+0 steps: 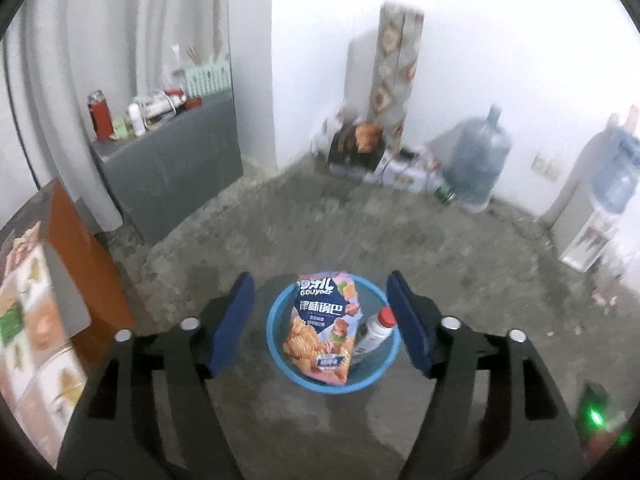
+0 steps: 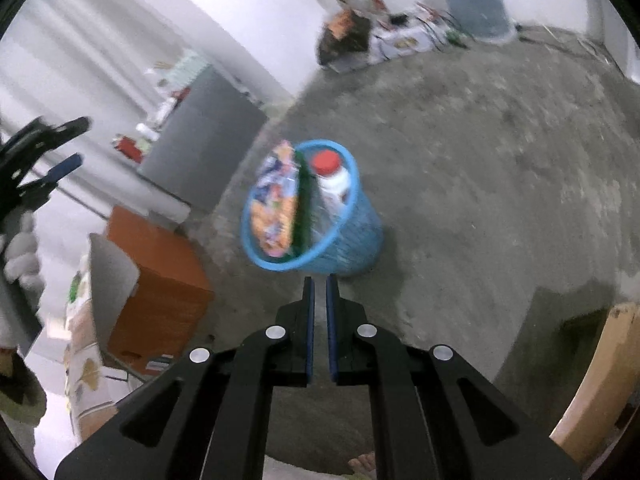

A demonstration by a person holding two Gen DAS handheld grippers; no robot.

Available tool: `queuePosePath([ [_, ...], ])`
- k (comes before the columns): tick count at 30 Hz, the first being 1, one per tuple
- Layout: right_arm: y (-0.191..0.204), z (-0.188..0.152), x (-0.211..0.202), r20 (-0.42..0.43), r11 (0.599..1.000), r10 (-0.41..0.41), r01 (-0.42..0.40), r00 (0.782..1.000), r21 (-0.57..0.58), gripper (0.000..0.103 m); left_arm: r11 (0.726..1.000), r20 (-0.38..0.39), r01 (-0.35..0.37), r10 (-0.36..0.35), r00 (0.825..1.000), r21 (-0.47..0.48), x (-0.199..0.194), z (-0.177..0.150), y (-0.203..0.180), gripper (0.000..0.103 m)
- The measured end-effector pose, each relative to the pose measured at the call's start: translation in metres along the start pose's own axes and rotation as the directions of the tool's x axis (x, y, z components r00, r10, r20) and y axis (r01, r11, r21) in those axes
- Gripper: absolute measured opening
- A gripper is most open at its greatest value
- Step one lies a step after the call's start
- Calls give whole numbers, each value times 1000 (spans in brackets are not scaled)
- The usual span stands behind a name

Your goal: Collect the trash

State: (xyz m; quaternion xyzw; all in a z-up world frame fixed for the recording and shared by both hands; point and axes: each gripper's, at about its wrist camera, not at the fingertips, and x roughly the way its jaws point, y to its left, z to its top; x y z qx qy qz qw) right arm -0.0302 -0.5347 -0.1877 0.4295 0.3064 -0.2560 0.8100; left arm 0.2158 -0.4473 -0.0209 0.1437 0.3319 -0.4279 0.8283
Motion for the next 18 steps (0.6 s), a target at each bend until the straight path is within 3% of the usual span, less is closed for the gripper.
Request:
queuePosePath([
  [2, 20, 2, -17, 31, 999, 25, -24, 999, -48, 18, 1000, 29, 13, -13, 999, 3, -43, -8, 7, 75],
  [4, 45, 2, -37, 81, 992, 51, -42, 995, -118, 41, 1000, 67, 21, -20, 998, -3, -94, -24, 15, 81],
  [6, 71, 0, -58, 127, 980, 80, -54, 989, -191, 49, 999, 111, 17, -12, 994, -39, -141, -43, 25, 84],
  [11, 149, -24, -113, 215, 900, 163, -55, 963, -433, 76, 987, 173, -22, 50, 984, -159, -225, -98, 49, 92],
  [13, 177, -42, -132, 249, 855, 195, -40, 948, -517, 93, 979, 191, -45, 84, 978, -200, -253, -124, 57, 93],
  [16, 210, -72, -154, 274, 801, 234, -25, 933, -598, 97, 943, 183, -131, 193, 964, -307, -289, -161, 68, 94],
  [18, 228, -88, -158, 264, 776, 224, -8, 938, -631, 97, 908, 165, -177, 255, 953, -381, -308, -183, 78, 94],
])
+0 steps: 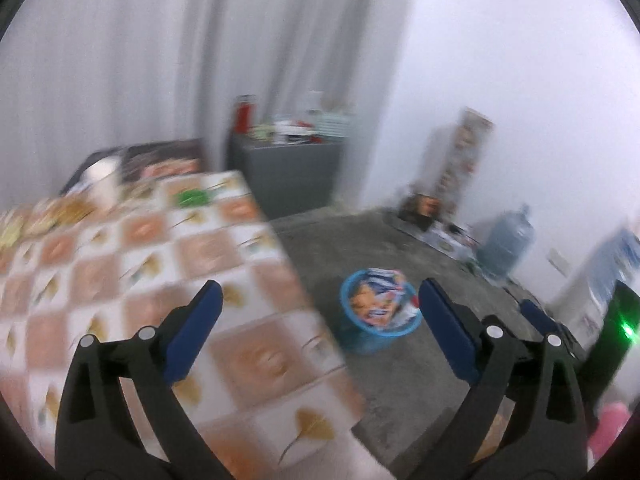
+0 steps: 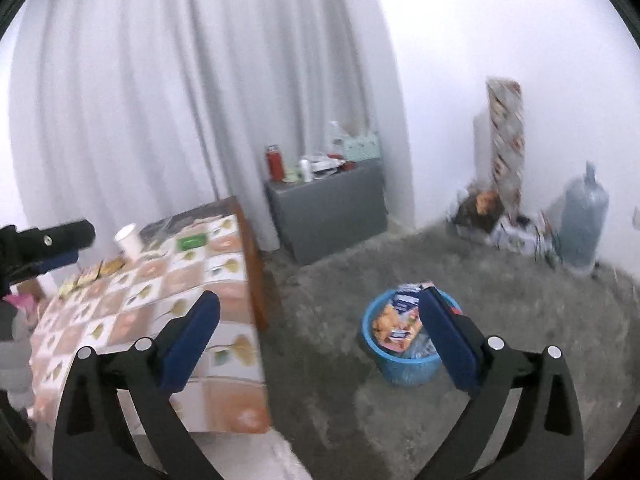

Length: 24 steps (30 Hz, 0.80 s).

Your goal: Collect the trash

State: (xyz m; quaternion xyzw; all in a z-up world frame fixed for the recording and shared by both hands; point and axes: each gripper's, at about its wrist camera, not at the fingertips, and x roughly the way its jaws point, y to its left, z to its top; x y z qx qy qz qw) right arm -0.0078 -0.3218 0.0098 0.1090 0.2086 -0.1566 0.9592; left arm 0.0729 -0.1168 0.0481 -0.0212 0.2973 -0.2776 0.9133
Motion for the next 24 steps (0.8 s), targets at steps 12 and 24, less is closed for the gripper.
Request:
queuePosePath([
  [12, 75, -30, -5, -239, 978, -72, 21, 968, -210, 97, 875, -146, -450, 429, 892, -178, -56, -73, 82, 94],
  [24, 53, -33, -5, -297, 975, -144, 84, 944, -206, 97, 868, -178, -475, 449, 875, -143, -51, -84, 86, 94],
])
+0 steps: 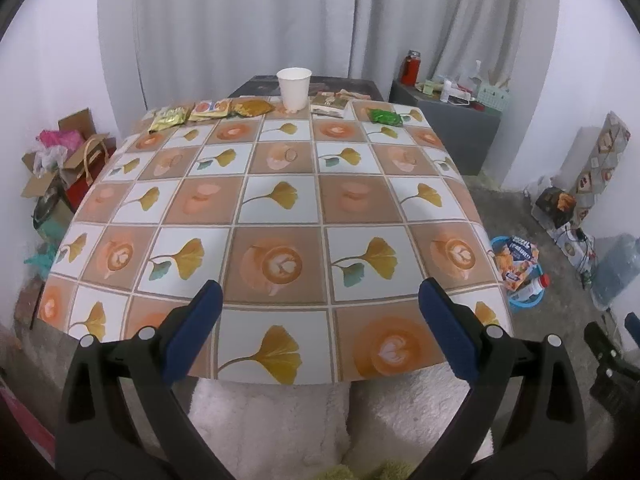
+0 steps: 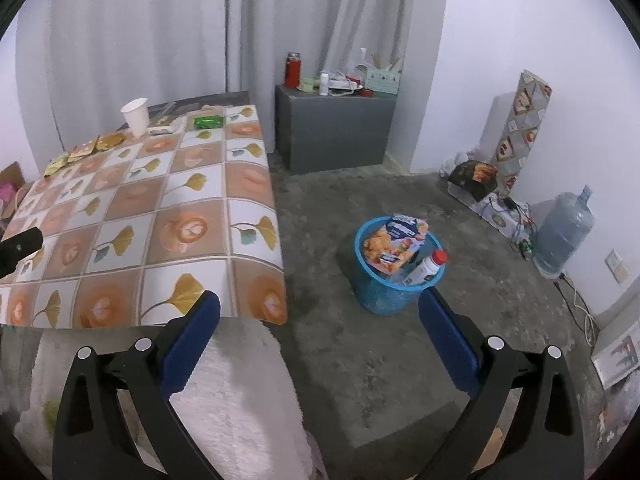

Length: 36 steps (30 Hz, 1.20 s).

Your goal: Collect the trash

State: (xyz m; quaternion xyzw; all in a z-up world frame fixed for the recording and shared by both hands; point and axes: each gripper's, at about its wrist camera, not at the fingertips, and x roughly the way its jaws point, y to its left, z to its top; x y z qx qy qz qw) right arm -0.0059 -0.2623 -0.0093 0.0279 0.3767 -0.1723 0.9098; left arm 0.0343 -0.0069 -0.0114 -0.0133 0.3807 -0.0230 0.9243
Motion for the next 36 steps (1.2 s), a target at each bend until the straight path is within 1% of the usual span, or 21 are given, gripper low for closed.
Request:
queuePosePath([
  [6, -12, -2, 1, -17, 1000, -17, 17, 1000, 16, 97, 999, 12, 10, -10, 1000, 39, -5, 0, -14, 94],
  [14, -15, -4, 1, -18, 1000, -23, 23, 1000, 19, 97, 997, 18, 21, -23, 1000, 72, -11, -1, -29, 94],
  [36, -20, -7, 2, -25, 999, -25, 26, 999, 24, 97, 995, -7, 39, -39, 999, 86, -10, -7, -38, 94],
])
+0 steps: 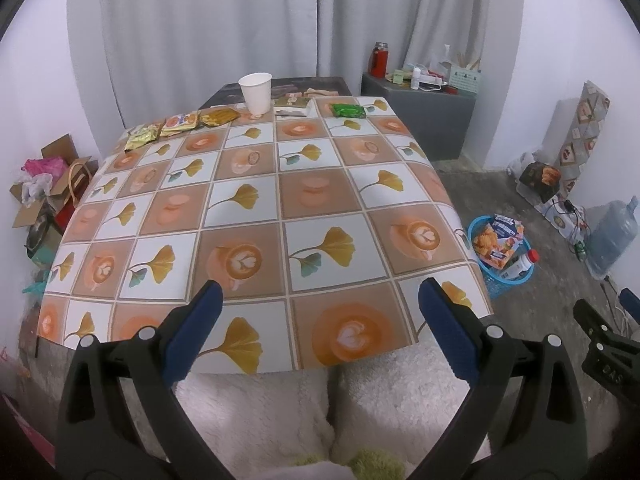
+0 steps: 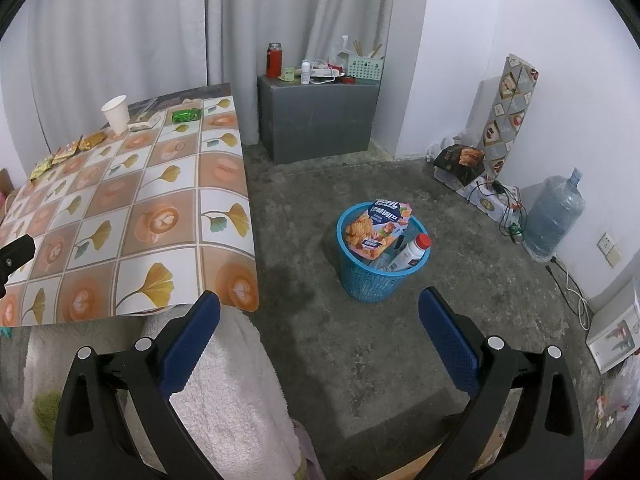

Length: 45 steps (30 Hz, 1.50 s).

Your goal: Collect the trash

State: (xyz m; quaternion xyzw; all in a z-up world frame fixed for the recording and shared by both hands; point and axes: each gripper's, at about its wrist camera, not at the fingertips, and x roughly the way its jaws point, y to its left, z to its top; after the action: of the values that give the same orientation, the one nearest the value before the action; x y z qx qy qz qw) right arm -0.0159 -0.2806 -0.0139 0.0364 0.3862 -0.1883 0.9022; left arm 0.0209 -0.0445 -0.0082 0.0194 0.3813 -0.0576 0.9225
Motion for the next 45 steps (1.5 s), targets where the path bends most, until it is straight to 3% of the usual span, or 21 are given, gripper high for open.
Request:
queuePosePath([
  [45, -9, 2, -2, 2, 1000, -22, 22, 1000, 21, 97, 1000, 14, -18, 18, 1000, -18, 1, 7, 19, 94],
])
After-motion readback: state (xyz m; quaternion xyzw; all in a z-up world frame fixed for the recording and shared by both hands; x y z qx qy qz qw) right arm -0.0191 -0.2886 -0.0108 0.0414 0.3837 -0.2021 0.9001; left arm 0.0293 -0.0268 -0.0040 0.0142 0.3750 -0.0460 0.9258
